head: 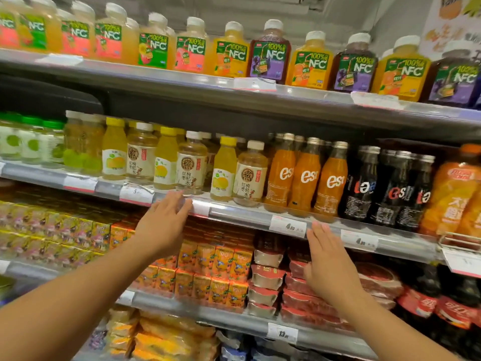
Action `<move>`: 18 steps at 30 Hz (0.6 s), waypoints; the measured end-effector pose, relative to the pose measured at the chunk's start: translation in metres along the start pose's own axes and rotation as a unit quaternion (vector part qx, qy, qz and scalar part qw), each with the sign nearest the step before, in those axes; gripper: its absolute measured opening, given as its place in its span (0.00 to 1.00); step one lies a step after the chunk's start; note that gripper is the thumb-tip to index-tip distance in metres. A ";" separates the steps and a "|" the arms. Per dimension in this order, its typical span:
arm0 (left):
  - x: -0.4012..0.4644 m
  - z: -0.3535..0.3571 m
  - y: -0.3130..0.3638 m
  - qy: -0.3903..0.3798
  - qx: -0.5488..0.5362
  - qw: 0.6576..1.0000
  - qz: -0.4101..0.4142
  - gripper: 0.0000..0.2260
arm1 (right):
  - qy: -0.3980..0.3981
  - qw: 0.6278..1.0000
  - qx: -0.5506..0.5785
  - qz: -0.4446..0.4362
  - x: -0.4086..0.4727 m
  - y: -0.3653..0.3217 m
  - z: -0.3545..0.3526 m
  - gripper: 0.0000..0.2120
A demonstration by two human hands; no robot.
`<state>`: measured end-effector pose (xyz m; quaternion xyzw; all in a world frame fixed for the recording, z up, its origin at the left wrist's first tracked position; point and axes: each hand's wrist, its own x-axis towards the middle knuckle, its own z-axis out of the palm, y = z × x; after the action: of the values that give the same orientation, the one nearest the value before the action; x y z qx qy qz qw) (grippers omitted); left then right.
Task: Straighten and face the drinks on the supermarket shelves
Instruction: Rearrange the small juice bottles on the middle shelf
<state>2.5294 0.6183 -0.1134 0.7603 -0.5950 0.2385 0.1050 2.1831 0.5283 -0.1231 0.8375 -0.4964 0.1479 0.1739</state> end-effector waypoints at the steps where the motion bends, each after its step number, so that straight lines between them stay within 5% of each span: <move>1: 0.000 0.004 -0.011 0.000 0.002 1.000 0.008 0.34 | -0.006 1.000 -0.002 0.021 0.000 -0.007 -0.004 0.38; 7: -0.001 0.018 -0.036 -0.025 -0.049 0.998 0.044 0.42 | -0.021 0.994 0.029 0.102 0.006 -0.066 -0.023 0.35; 18: 0.000 0.017 -0.036 -0.075 -0.052 0.995 0.034 0.44 | 0.009 0.987 0.146 -0.064 0.066 -0.197 -0.028 0.32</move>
<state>2.5676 0.6206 -0.1240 0.7485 -0.6387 0.1527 0.0915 2.3859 0.5772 -0.0989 0.8824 -0.4138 0.2145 0.0634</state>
